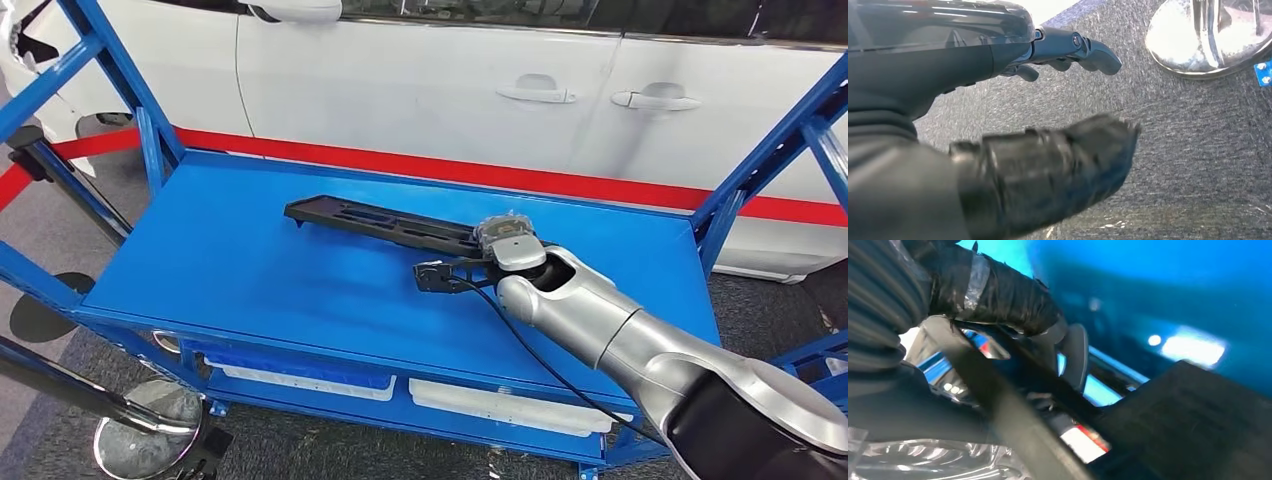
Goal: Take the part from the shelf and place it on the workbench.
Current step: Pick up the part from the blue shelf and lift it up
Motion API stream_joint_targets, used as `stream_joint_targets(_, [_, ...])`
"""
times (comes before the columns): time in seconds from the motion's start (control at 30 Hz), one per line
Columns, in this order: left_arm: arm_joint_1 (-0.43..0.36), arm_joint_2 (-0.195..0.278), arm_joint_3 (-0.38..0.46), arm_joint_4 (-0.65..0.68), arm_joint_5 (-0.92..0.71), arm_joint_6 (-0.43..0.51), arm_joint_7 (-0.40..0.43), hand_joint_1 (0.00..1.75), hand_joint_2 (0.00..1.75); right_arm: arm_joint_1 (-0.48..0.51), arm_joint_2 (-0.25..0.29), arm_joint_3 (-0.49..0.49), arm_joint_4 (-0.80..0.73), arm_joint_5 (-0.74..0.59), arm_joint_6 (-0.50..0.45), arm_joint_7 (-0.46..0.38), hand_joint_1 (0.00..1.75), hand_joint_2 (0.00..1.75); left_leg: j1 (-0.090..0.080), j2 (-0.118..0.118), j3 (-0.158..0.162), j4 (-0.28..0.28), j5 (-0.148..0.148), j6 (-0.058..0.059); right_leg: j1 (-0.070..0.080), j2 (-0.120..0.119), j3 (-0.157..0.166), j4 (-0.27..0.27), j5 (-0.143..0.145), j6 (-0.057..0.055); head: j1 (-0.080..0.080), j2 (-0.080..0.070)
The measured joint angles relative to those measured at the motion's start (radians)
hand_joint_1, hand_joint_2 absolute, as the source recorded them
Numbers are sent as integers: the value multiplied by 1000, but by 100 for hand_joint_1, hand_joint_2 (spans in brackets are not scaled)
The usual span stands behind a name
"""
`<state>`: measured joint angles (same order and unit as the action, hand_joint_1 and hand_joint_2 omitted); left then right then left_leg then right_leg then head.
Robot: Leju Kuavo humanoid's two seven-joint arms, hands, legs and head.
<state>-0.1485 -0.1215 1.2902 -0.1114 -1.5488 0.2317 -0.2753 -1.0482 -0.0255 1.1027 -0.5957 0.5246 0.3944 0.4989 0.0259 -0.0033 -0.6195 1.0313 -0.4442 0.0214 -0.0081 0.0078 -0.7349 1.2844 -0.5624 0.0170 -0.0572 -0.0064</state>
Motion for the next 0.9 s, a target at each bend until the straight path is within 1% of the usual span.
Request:
stream_joint_targets(0.03, [0, 0, 0, 0, 0, -2, -3, 0, 175, 1, 0, 0, -2, -1, -6, -1, 175, 175, 0, -1, 0, 0, 0, 0, -1, 0, -11, 20, 3, 1, 0, 0])
stream_joint_targets(0.07, [0, 0, 0, 0, 0, -3, -7, 0, 175, 2, -1, -1, -5, -3, -12, -2, 175, 175, 0, -2, 1, 0, -1, 0, -3, 0, -6, 4, 23, 0, 0, 0])
stream_joint_targets(0.1, [0, 0, 0, 0, 0, -5, -10, 0, 175, 0, -1, -1, -9, -3, -21, -4, 175, 175, 0, -3, 3, 0, -2, 0, -4, 0, 17, -48, 56, -2, 0, 0])
stream_joint_targets(0.13, [0, 1, 0, 0, -1, -7, -13, 0, 175, -3, -1, -2, -15, -4, -33, -5, 175, 175, 0, -4, 4, 0, -3, -2, -4, 0, 47, -116, 87, -5, 1, 0])
stream_joint_targets(0.17, [0, 1, 0, 0, -1, -9, -15, 0, 175, -8, -1, -3, -21, -4, -48, -5, 175, 175, -2, -4, 3, 2, -4, -6, -2, 0, 76, -177, 109, -8, 0, 0])
stream_joint_targets(0.2, [0, 1, 0, 0, -2, -10, -17, 0, 175, -13, -1, -4, -28, -4, -63, -6, 175, 175, -4, -5, 1, 2, -4, -11, 0, 0, 95, -220, 121, -10, 0, 0])
stream_joint_targets(0.23, [0, 1, 1, 0, -2, -11, -19, 0, 175, -17, -1, -4, -36, -4, -79, -6, 175, 175, -5, -5, 0, 1, -3, -16, 3, 1, 104, -239, 121, -13, -1, 0])
stream_joint_targets(0.27, [-1, 1, 2, 0, -2, -12, -22, 0, 175, -20, -1, -5, -45, -4, -93, -7, 175, 175, -6, -5, -1, -1, -2, -23, 6, 2, 106, -242, 121, -15, -1, 0])
stream_joint_targets(0.3, [-1, 1, 3, 0, -2, -12, -25, 0, 175, -21, -1, -6, -53, -4, -107, -8, 175, 175, -5, -5, -1, -3, -1, -29, 4, 2, 106, -244, 123, -20, -1, 0])
stream_joint_targets(0.33, [0, 1, 4, 0, -2, -10, -28, 0, 175, -23, -1, -6, -64, -4, -124, -8, 175, 175, -4, -4, -2, 0, -5, -34, 3, 1, 108, -248, 125, -25, -1, 0])
stream_joint_targets(0.37, [0, 1, 5, 0, -1, -6, -30, 0, 175, -26, -2, -8, -75, -4, -142, -9, 175, 175, -3, -3, -8, 16, -18, -39, 1, 1, 111, -253, 127, -32, -2, 0])
stream_joint_targets(0.4, [0, 2, 6, 1, -1, 2, -31, 0, 175, -31, -2, -9, -88, -4, -163, -9, 175, 175, -2, -2, -23, 51, -40, -42, -1, 0, 113, -257, 130, -38, -4, 0])
stream_joint_targets(0.47, [-1, 4, 11, 1, 1, 22, -28, 0, 175, -35, -3, -11, -119, -7, -215, -15, 175, 175, -2, -1, -77, 171, -98, -46, 1, 0, 114, -257, 130, -46, -6, 0])
stream_joint_targets(0.5, [-2, 5, 13, 1, 4, 30, -23, 0, 175, -34, -5, -14, -137, -15, -247, -20, 175, 175, -2, -1, -105, 230, -117, -48, 3, 1, 115, -256, 129, -48, -6, 0])
stream_joint_targets(0.53, [-1, 6, 16, 1, 9, 34, -16, 0, 175, -32, -7, -19, -159, -29, -280, -27, 175, 175, -2, -1, -122, 262, -119, -48, 5, 1, 115, -254, 127, -50, -6, 0])
stream_joint_targets(0.57, [0, 6, 19, 1, 15, 36, -9, 0, 175, -29, -8, -26, -184, -48, -311, -34, 175, 175, -2, -1, -123, 259, -103, -47, 6, 1, 116, -252, 125, -52, -6, 0])
stream_joint_targets(0.6, [0, 7, 23, 1, 21, 37, -4, 0, 175, -28, -10, -34, -212, -70, -340, -41, 175, 175, -3, -1, -106, 216, -70, -45, 7, 2, 116, -249, 122, -52, -6, 0])
stream_joint_targets(0.63, [-1, 7, 29, 1, 27, 36, 0, 0, 175, -27, -12, -43, -243, -88, -367, -46, 175, 175, -3, -1, -79, 153, -34, -41, 7, 3, 117, -246, 119, -51, -6, 0])
stream_joint_targets(0.67, [-2, 7, 36, 1, 30, 35, 3, 0, 175, -25, -15, -52, -276, -103, -395, -52, 175, 175, -6, -1, -51, 93, -8, -38, 10, 4, 117, -243, 116, -49, -6, 0])
stream_joint_targets(0.7, [-3, 8, 42, 1, 33, 36, 7, 0, 175, -22, -18, -61, -311, -112, -424, -55, 175, 175, -8, -1, -28, 44, 5, -33, 12, 5, 115, -240, 114, -46, -6, 0])
stream_joint_targets(0.73, [-4, 8, 46, 1, 33, 39, 11, 0, 175, -18, -22, -70, -344, -117, -448, -57, 175, 175, -11, -1, -16, 19, 7, -29, 14, 5, 113, -239, 113, -42, -5, 0])
stream_joint_targets(0.77, [-4, 8, 50, 1, 33, 43, 15, 0, 175, -14, -26, -77, -376, -120, -468, -57, 175, 175, -14, -1, -12, 11, 2, -26, 15, 4, 111, -239, 114, -38, -5, 0])
stream_joint_targets(0.83, [-3, 8, 59, 1, 33, 50, 21, 0, 175, -6, -35, -90, -429, -123, -492, -53, 175, 175, -10, -2, -9, 2, 6, -16, 15, 3, 111, -239, 113, -30, -5, 0])
stream_joint_targets(0.87, [-3, 7, 63, 1, 34, 54, 25, 0, 175, -2, -40, -96, -452, -124, -499, -51, 175, 175, -6, -1, -6, -3, 9, -11, 16, 3, 108, -229, 102, -25, -4, 0])
stream_joint_targets(0.9, [-3, 6, 66, 1, 34, 56, 29, 0, 175, 1, -45, -103, -472, -125, -506, -48, 175, 175, -3, 0, -4, -9, 12, -6, 15, 2, 96, -199, 80, -19, -2, 0])
